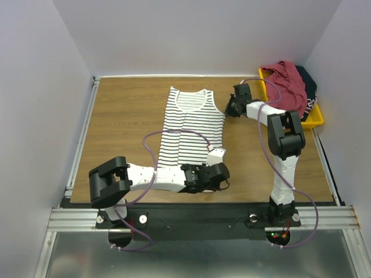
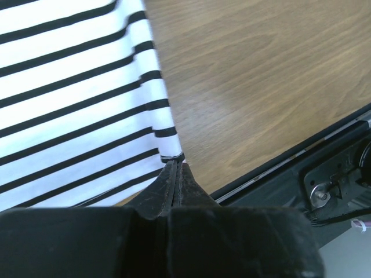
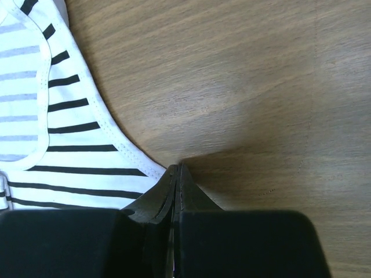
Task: Fold and stack the tank tops
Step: Fold the tank top
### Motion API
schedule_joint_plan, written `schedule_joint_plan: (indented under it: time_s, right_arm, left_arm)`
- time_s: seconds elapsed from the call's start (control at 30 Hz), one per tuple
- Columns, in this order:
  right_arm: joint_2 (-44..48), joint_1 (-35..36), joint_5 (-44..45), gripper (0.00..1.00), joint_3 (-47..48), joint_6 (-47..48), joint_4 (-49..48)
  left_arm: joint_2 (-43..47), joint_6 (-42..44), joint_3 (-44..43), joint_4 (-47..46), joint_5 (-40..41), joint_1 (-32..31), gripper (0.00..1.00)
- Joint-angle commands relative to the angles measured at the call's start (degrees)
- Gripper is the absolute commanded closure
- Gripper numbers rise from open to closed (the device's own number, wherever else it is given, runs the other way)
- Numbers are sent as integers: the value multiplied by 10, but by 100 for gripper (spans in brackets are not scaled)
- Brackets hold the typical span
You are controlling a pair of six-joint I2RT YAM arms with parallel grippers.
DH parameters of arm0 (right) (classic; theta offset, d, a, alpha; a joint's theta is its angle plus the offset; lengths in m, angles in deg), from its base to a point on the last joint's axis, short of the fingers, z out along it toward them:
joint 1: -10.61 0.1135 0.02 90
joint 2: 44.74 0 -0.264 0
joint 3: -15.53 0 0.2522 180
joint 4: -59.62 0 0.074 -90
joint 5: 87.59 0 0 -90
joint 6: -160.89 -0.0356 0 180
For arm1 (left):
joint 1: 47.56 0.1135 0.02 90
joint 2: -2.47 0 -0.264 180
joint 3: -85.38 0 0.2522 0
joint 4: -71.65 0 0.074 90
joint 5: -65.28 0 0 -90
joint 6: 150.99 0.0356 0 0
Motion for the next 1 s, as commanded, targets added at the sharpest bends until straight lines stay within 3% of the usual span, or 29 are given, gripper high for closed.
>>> schedule_joint_plan:
  time_s: [0.0, 0.97]
  right_arm:
    - [27, 2, 12, 99, 13, 1, 29]
    - [6, 71, 46, 100, 112, -83, 42]
  left_arm:
    - [43, -23, 39, -29, -6, 14, 100]
    - [169, -88, 187, -23, -3, 47, 100]
